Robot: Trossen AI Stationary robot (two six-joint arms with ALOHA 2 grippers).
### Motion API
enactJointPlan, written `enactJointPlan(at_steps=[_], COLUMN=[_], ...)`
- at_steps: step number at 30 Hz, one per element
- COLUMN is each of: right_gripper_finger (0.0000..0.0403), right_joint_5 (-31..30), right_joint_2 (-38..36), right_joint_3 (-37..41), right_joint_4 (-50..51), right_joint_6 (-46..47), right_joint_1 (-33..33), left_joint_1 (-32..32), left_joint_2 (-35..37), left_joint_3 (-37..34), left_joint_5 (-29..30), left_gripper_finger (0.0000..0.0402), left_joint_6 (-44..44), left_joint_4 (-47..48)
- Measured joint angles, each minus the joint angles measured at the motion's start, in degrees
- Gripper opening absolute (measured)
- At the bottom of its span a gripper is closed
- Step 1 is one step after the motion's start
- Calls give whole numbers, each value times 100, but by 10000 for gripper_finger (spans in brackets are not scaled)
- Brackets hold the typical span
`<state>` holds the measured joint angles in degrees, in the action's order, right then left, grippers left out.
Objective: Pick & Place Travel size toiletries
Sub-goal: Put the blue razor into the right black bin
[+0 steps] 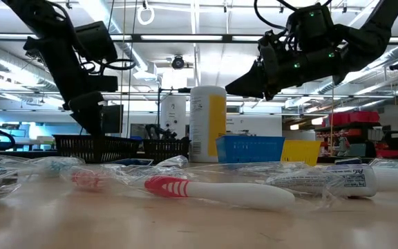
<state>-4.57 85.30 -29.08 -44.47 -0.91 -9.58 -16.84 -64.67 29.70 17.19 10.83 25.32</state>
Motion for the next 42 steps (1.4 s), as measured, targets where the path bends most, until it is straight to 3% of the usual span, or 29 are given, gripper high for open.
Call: enactJointPlan(at_steps=[6,13,17,26,34,42], right_gripper_finger=[103,131,142,143,143,143], right_joint_5=[-134,-101,-130,-132,-132,-125], right_joint_2=[0,23,36,39,42,42], right_joint_3=[0,-51,-74,-74,-74,-76], right_joint_4=[-39,-33,12,-37,-25,889], right_joint_6=[-2,196,200,309,910,1652], right_joint_1=[-11,-11,-9,-11,-9,215], left_joint_1=[41,410,870,2083,2607,3172], left_joint_2=[190,221,103,-697,-1365,-2163], left_joint_3=[332,641,650,646,646,646], left_joint_5=[-78,-1273,-1533,-1048,-819,-188], left_gripper_finger=[171,164,163,163,163,163], left_joint_6=[2,543,910,1680,2394,2864], left_joint_4=[-51,-366,-617,-949,-1485,-2092])
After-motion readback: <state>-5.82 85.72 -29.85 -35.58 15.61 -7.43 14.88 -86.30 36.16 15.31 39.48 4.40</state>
